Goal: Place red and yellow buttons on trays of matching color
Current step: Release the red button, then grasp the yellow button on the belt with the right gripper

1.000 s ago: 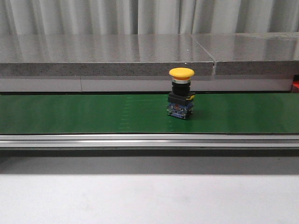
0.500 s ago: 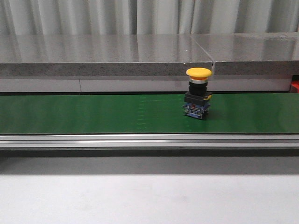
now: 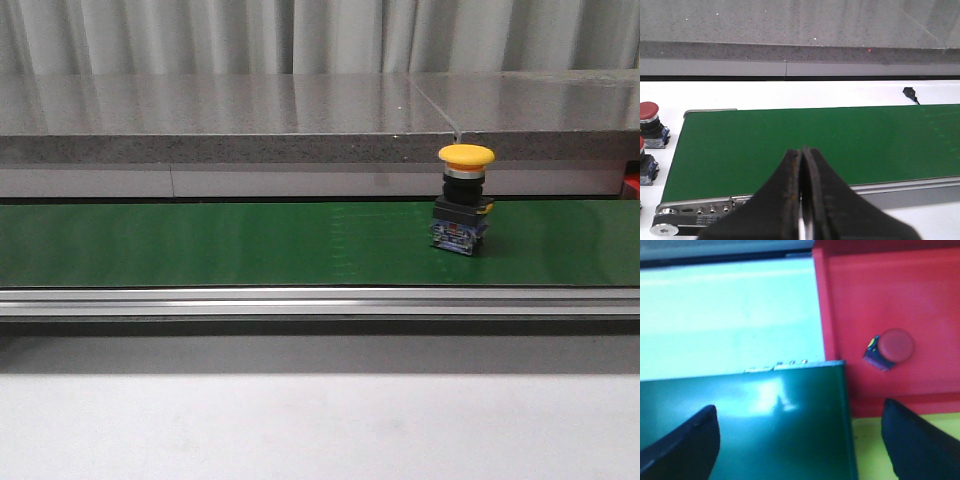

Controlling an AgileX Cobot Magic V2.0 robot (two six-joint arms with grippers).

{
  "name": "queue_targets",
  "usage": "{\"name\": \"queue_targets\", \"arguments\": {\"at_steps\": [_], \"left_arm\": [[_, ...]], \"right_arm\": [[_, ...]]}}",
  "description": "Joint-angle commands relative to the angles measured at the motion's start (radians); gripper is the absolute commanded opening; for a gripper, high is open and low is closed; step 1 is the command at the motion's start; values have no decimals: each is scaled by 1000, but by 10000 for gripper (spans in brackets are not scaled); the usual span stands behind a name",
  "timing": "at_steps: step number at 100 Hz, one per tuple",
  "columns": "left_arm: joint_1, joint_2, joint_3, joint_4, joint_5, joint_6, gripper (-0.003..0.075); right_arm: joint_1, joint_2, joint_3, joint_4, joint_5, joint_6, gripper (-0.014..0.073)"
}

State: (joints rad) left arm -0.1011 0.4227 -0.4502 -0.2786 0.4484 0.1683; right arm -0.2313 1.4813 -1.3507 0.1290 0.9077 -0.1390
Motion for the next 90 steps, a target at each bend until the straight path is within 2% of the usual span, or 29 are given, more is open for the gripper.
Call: {"name": "queue_targets", "arguments": {"at_steps": [1,17,39,59,90], "left_arm": [[-7,5,-27,-16,-65,1,-19],[-7,5,-27,-16,-65,1,-19],[-7,5,-27,-16,-65,1,-19],[-7,5,-27,-16,-65,1,-19],[-7,5,-27,-16,-65,1,-19]], "right_arm": [[40,-93,48,7,-32,-23,647],[139,-167,152,16,11,-66,647],[269,-174,210,23,64,-121,647],[349,-148,218,38,8,-135,647],[410,-28,214,105,-100,-196,647]]}}
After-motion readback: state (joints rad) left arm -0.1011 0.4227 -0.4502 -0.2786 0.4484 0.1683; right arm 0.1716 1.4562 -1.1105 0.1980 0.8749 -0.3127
